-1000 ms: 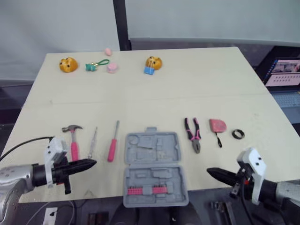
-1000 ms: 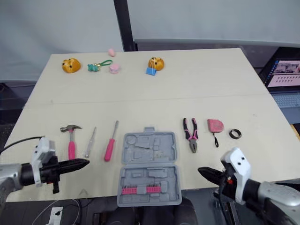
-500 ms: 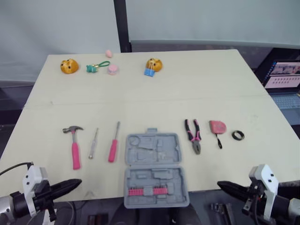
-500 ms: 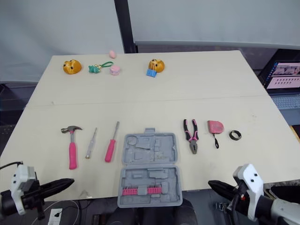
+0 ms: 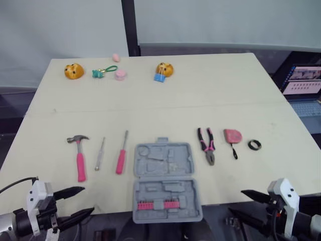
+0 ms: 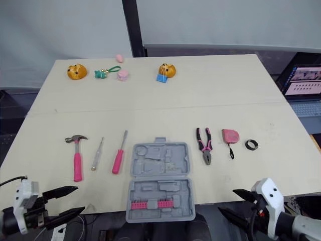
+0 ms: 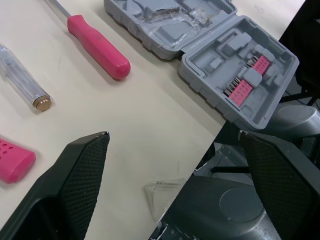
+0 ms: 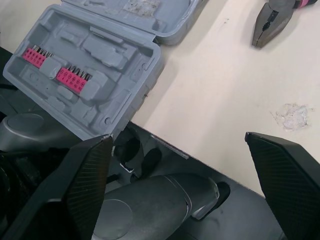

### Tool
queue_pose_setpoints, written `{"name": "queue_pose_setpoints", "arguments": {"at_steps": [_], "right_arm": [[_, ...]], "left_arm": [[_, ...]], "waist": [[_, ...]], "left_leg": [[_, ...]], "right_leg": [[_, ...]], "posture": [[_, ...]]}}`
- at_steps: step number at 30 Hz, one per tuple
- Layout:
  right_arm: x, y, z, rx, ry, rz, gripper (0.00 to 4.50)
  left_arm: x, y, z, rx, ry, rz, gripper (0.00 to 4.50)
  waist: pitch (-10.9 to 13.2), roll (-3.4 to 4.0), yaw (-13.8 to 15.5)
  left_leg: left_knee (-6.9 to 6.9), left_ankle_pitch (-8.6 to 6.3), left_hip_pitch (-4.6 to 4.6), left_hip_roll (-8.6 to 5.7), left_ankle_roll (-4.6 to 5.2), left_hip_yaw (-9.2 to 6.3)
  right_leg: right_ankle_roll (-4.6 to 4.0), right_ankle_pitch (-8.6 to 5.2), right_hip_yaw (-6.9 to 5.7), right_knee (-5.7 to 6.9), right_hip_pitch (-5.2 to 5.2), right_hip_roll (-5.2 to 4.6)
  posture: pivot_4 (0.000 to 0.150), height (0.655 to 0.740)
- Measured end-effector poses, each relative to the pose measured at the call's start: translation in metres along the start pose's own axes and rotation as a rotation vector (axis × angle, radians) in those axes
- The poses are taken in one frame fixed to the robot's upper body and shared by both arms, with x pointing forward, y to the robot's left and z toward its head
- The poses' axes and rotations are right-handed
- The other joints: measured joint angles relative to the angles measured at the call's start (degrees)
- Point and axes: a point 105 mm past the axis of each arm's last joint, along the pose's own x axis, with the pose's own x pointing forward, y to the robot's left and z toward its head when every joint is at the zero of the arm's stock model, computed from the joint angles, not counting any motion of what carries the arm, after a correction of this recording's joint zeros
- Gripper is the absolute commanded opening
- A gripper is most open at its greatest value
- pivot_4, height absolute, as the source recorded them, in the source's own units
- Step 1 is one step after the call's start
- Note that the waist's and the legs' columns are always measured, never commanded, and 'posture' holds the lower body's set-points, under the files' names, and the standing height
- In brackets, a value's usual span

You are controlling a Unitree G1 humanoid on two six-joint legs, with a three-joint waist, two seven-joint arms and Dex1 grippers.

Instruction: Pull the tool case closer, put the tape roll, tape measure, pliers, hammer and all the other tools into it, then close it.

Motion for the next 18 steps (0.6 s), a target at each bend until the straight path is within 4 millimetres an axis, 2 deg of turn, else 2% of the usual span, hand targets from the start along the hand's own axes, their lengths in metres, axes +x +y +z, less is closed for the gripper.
{"name": "queue_pose_setpoints", "arguments": {"at_steps": [15, 18], "right_arm": [[0.000, -0.003, 0.005, -0.035, -0.003, -0.005, 4.47], [0.000, -0.006, 0.009, -0.041, -0.010, -0.020, 4.47]], "left_arm": [[0.007, -0.004, 0.002, 0.015, -0.008, -0.004, 4.47], [0.015, -0.002, 0.012, 0.038, -0.047, -0.024, 4.47]], "waist": [[0.00, 0.00, 0.03], [0.00, 0.00, 0.15]], "left_leg": [[0.00, -0.01, 0.00, 0.00, 0.00, 0.01], [0.05, -0.01, 0.00, -0.01, 0.00, -0.01]], "right_leg": [[-0.01, 0.00, 0.02, -0.05, 0.00, 0.00], [-0.01, 0.00, 0.02, -0.05, 0.00, 0.00]], "posture": [[0.150, 0.7400], [0.150, 0.7400]]}}
